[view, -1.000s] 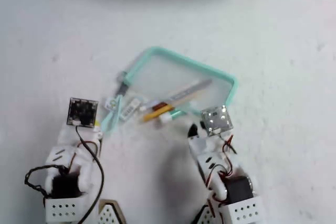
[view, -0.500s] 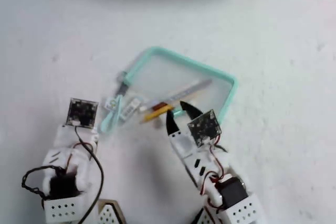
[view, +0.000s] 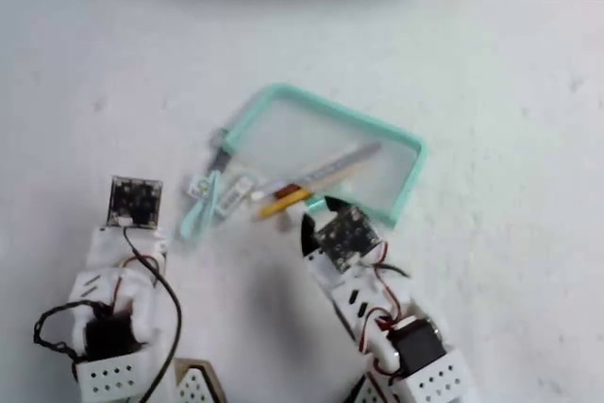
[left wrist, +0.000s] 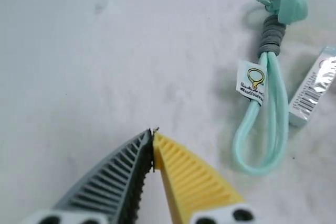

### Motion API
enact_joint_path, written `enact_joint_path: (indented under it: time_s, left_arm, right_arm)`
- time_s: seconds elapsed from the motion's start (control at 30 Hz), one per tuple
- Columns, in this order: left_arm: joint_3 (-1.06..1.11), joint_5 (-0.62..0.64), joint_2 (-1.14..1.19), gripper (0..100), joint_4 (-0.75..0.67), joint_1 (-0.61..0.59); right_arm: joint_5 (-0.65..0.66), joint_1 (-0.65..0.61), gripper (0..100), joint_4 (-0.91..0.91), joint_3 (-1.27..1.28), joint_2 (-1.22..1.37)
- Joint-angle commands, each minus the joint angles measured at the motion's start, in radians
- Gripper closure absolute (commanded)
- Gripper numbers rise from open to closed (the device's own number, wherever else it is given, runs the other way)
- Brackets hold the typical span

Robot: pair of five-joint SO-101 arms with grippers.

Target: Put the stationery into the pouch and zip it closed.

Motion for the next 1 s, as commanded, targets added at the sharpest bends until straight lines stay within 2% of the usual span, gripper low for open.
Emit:
enact_joint_path:
  time_s: [0.0, 0.1, 0.2, 0.4, 0.57, 0.7, 0.83, 0.97]
  left_arm:
    - [-0.146, -0.002, -0.01, 98, 0.005, -0.013]
    - [-0.287, 0.025, -0.008, 98, 0.074, -0.005]
    - [-0.373, 0.054, -0.008, 98, 0.08, -0.002]
    - [-0.39, 0.057, -0.008, 98, 0.032, 0.097]
    - [-0.365, 0.052, 0.015, 98, 0.002, 0.127]
    - [-0.364, 0.049, 0.191, 98, -0.063, 0.145]
    - [-0.516, 0.058, 0.489, 98, -0.089, 0.143]
    - [-0.715, 0.173, 0.791, 98, -0.048, 0.142]
  right_arm:
    - [0.063, 0.001, 87.5, 0.015, 0.005, -0.005]
    - [0.068, 0.022, 87.5, 0.022, 0.008, -0.005]
    - [0.068, 0.031, 87.5, 0.022, 0.009, -0.005]
    - [0.068, 0.031, 87.5, 0.022, 0.011, -0.005]
    - [0.066, 0.031, 87.2, 0.022, 0.014, -0.005]
    - [0.068, 0.028, 87.2, 0.022, 0.014, -0.005]
    - [0.068, 0.03, 87.2, 0.024, 0.014, -0.004]
    - [0.068, 0.031, 87.2, 0.024, 0.014, -0.002]
